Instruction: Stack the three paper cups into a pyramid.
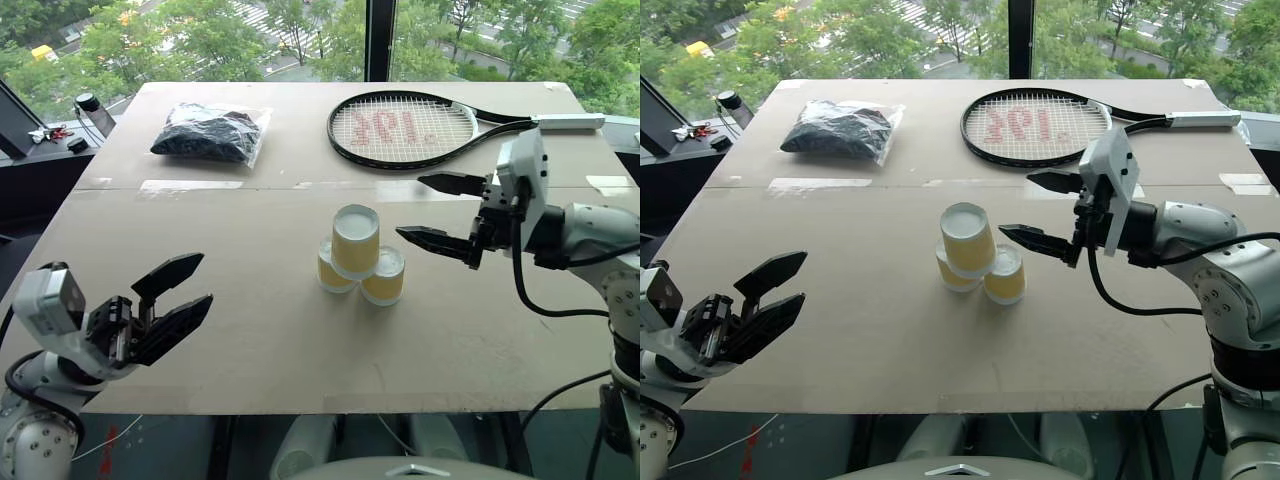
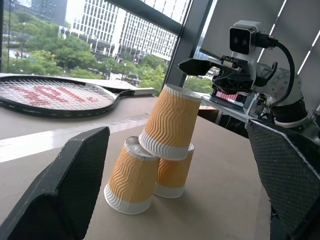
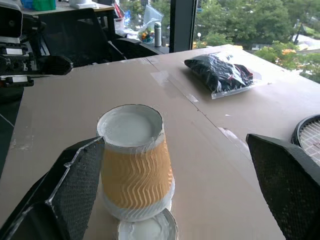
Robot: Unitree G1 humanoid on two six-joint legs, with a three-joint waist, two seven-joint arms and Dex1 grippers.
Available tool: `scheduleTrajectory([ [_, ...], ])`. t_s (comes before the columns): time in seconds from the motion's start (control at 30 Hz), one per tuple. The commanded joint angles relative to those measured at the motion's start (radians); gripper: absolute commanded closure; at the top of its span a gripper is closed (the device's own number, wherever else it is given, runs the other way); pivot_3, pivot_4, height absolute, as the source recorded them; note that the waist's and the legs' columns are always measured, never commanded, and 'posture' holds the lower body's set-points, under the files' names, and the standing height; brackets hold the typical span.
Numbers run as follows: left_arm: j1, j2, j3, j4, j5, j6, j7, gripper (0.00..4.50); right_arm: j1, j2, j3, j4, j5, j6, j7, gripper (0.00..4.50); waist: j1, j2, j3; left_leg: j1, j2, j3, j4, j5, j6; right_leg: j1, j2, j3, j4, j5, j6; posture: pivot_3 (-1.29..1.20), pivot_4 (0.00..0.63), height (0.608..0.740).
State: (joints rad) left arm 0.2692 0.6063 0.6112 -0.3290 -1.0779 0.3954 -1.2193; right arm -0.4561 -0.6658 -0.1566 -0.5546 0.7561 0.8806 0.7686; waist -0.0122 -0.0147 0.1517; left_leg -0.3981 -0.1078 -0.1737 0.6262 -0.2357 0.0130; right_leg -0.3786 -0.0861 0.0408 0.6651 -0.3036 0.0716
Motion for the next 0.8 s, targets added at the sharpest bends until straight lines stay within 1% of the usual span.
scheduleTrajectory([
  [0.03,-0.015,0.003,-0.015,-0.001,0.026,-0.009,0.013,0.00,0.100,-0.031,-0.120,-0.057,0.049,-0.048,0.019,0.04,-0.002,0.000,0.000,0.000,0.000,0.000,0.000,0.000,0.000,0.000,0.000,0.000,0.000,0.000,0.000,0.00,0.150,0.740],
  [0.1,-0.021,0.008,-0.034,0.009,0.056,-0.008,0.029,0.00,0.198,-0.051,-0.162,-0.044,0.020,-0.091,0.044,0.04,-0.002,0.000,0.000,0.000,0.000,0.000,0.000,0.000,0.000,0.000,0.000,0.000,0.000,0.000,0.000,0.00,0.150,0.740],
  [0.2,-0.032,0.013,-0.064,0.021,0.099,0.000,0.062,0.00,0.324,-0.081,-0.175,0.001,-0.077,-0.198,0.072,0.04,0.001,0.000,0.000,0.000,0.000,0.000,0.000,0.000,0.000,0.000,0.000,0.000,0.000,0.000,0.000,0.00,0.150,0.740],
  [0.37,-0.044,0.019,-0.088,0.037,0.134,0.007,0.081,0.00,0.447,-0.087,-0.190,0.074,-0.141,-0.310,0.103,0.04,-0.002,0.000,0.000,0.001,0.000,0.001,0.001,0.000,0.000,0.001,0.000,0.000,0.001,0.000,0.001,0.00,0.150,0.740],
  [0.43,-0.051,0.022,-0.095,0.056,0.174,0.001,0.111,0.00,0.538,-0.088,-0.214,0.132,-0.184,-0.379,0.135,0.04,0.002,0.000,0.000,0.001,0.000,0.001,0.001,0.000,0.000,0.001,0.000,0.000,0.001,0.000,0.001,0.00,0.150,0.740],
  [0.5,-0.047,0.030,-0.111,0.077,0.255,-0.019,0.164,0.00,0.613,-0.082,-0.234,0.188,-0.225,-0.453,0.161,0.04,0.009,-0.001,0.000,0.001,0.000,0.001,0.001,0.000,0.000,0.001,0.000,0.000,0.001,0.000,0.001,0.00,0.150,0.740],
  [0.6,-0.036,0.048,-0.130,0.093,0.340,-0.034,0.199,0.00,0.669,-0.071,-0.256,0.224,-0.237,-0.524,0.183,0.04,0.006,0.000,0.000,0.001,0.000,0.001,0.001,0.000,0.000,0.001,0.000,0.000,0.000,0.000,0.001,0.00,0.150,0.740],
  [0.7,-0.032,0.067,-0.140,0.114,0.372,-0.024,0.205,0.00,0.707,-0.053,-0.278,0.245,-0.235,-0.573,0.189,0.04,-0.003,0.000,-0.001,0.002,0.000,0.002,0.001,0.000,0.000,0.002,0.001,0.001,0.001,0.001,0.001,0.00,0.150,0.740],
  [0.8,-0.037,0.076,-0.161,0.129,0.397,-0.017,0.207,0.00,0.729,-0.041,-0.270,0.252,-0.255,-0.614,0.186,0.04,-0.002,0.000,-0.001,0.002,0.000,0.001,0.001,-0.001,0.001,0.002,0.001,0.000,0.002,0.001,0.001,0.00,0.150,0.740],
])
